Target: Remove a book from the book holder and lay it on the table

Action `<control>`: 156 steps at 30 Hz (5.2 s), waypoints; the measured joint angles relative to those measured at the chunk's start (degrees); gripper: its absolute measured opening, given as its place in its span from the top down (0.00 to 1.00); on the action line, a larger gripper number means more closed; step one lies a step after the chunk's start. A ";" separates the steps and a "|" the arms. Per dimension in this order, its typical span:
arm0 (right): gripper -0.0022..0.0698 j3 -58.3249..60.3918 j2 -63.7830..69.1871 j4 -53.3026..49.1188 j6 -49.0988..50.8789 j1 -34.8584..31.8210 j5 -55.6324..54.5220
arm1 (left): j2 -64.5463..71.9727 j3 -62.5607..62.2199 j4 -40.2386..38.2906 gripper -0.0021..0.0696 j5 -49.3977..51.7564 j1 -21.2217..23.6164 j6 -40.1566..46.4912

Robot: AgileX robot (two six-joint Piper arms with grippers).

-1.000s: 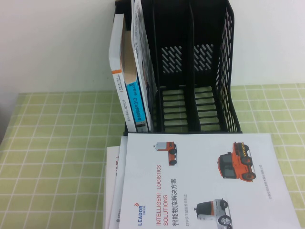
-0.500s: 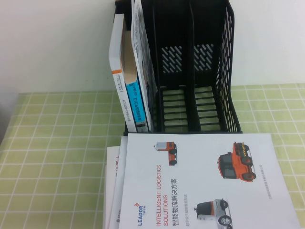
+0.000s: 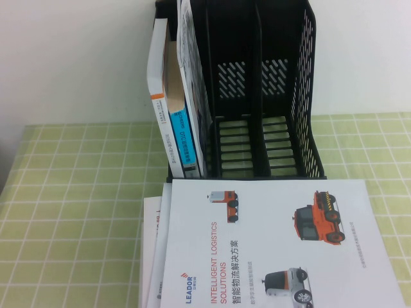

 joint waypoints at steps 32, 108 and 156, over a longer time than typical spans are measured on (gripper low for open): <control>0.97 -45.19 38.94 -100.08 82.49 0.78 -12.14 | 37.98 -37.47 4.50 0.97 54.03 -8.75 11.67; 0.34 -78.09 100.18 83.70 -100.52 51.36 23.12 | 87.82 -69.93 -62.36 0.97 60.17 -9.32 98.60; 0.93 -87.89 89.85 86.11 -104.52 35.76 46.62 | 81.08 -68.94 -55.02 0.98 60.84 -9.22 92.63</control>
